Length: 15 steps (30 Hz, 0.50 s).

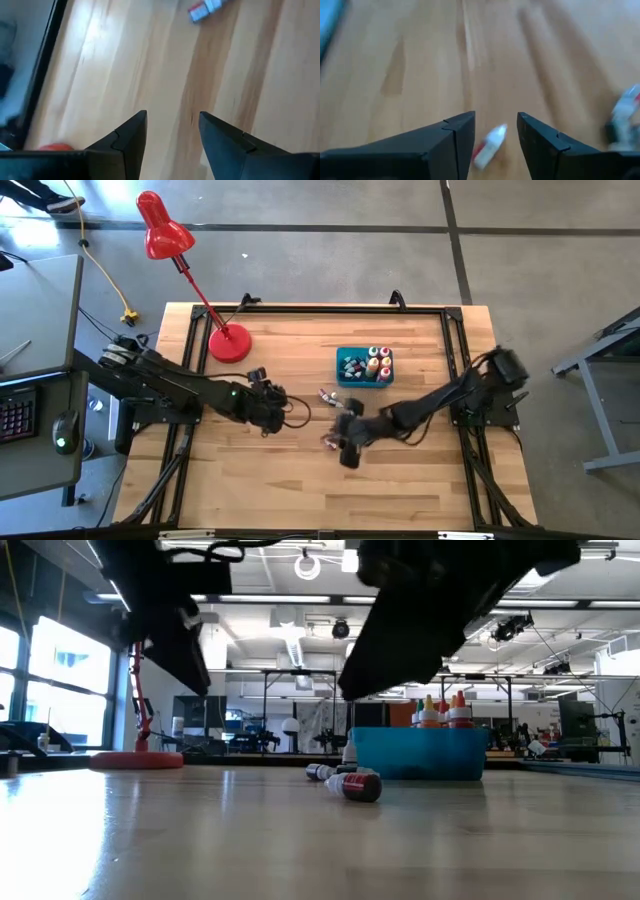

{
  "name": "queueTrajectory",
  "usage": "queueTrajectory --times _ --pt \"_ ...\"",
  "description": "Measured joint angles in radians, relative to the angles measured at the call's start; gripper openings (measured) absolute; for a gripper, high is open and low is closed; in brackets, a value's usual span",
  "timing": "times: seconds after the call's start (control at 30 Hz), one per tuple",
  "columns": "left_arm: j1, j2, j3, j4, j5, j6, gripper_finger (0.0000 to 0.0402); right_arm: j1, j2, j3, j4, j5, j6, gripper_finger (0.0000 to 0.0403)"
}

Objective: Pick & Place food coloring
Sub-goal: Put the small red food coloring bottle into the blue bin

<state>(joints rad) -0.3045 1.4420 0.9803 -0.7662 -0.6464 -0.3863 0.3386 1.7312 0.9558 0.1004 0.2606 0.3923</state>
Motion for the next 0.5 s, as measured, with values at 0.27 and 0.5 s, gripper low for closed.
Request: queueTrajectory --times 0.27,0.5 --pt "0.003 -0.002 -0.036 0.053 -0.012 -0.069 0.0175 0.050 0.233 0.420 -0.571 0.038 0.280 0.0139" --pt "0.003 -0.001 -0.036 0.062 -0.018 -0.056 0.0175 0.042 0.385 0.595 -0.706 0.046 0.315 0.0139"
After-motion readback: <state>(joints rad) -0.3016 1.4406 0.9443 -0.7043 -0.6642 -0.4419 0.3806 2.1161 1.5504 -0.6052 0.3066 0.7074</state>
